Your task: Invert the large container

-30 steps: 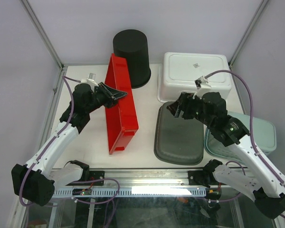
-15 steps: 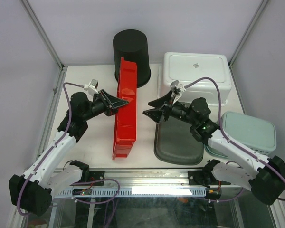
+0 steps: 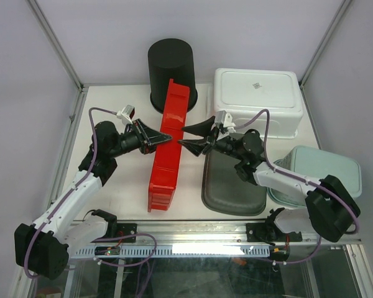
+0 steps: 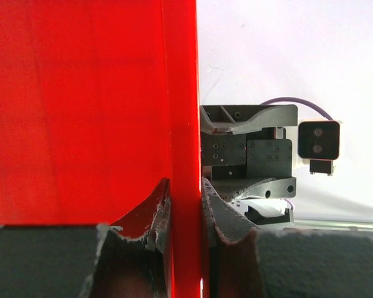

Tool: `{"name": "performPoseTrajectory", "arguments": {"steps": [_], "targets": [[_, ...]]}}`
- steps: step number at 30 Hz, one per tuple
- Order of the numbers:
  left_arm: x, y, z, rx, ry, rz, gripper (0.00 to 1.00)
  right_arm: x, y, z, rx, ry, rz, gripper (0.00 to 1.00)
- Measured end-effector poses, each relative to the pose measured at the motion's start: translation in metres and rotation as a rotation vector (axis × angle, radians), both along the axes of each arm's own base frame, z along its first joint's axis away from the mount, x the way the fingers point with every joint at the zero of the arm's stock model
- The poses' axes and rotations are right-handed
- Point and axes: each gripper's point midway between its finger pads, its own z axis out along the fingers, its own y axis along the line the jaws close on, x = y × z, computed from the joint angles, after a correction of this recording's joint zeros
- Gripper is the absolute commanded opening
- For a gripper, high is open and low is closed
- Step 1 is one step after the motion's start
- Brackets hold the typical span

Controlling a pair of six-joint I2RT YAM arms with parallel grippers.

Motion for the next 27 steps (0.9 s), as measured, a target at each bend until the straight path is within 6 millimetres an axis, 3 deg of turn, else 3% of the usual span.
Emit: {"name": "performPoseTrajectory", "arguments": {"steps": [7, 27], "targets": [[-0.002, -0.002, -0.001, -0.004, 0.000, -0.029, 0.00, 0.011, 0.008, -0.015, -0.024, -0.052, -0.011, 0.54], [0.000, 0.002, -0.001, -0.007, 0.000, -0.026, 0.00, 0.026, 0.002, -0.014, -0.013, -0.078, -0.030, 0.56]]}}
